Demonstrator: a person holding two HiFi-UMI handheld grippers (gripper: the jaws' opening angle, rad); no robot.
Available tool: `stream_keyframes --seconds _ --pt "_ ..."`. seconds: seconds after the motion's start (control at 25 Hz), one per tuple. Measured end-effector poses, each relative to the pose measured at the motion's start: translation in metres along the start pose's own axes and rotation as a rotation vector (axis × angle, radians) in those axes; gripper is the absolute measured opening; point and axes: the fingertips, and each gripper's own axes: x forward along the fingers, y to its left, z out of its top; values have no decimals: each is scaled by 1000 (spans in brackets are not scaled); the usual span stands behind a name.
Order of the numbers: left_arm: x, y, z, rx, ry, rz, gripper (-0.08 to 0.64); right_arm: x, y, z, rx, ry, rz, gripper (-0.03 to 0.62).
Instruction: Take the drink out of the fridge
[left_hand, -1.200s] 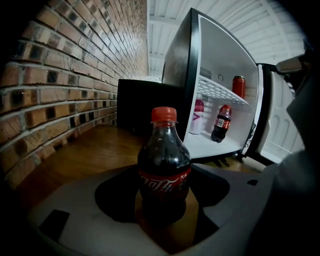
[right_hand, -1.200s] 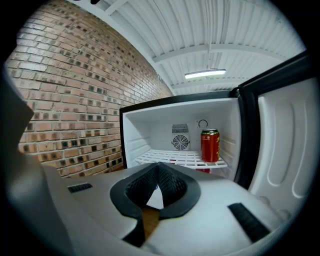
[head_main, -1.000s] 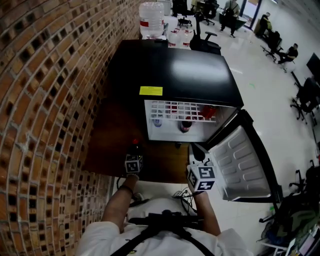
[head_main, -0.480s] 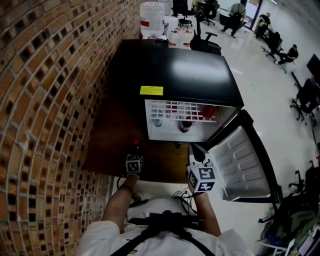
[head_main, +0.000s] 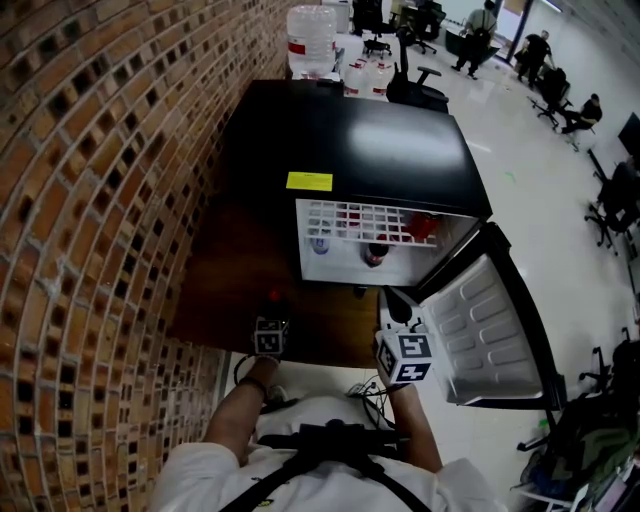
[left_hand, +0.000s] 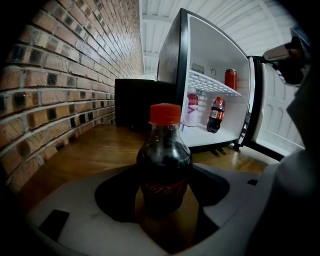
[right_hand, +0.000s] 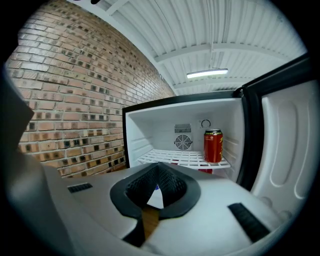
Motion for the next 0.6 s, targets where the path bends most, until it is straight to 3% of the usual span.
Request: stream_keyframes --seconds 0.6 --pt "-6 -7 -6 73 12 2 310 -1 2 -5 8 5 7 8"
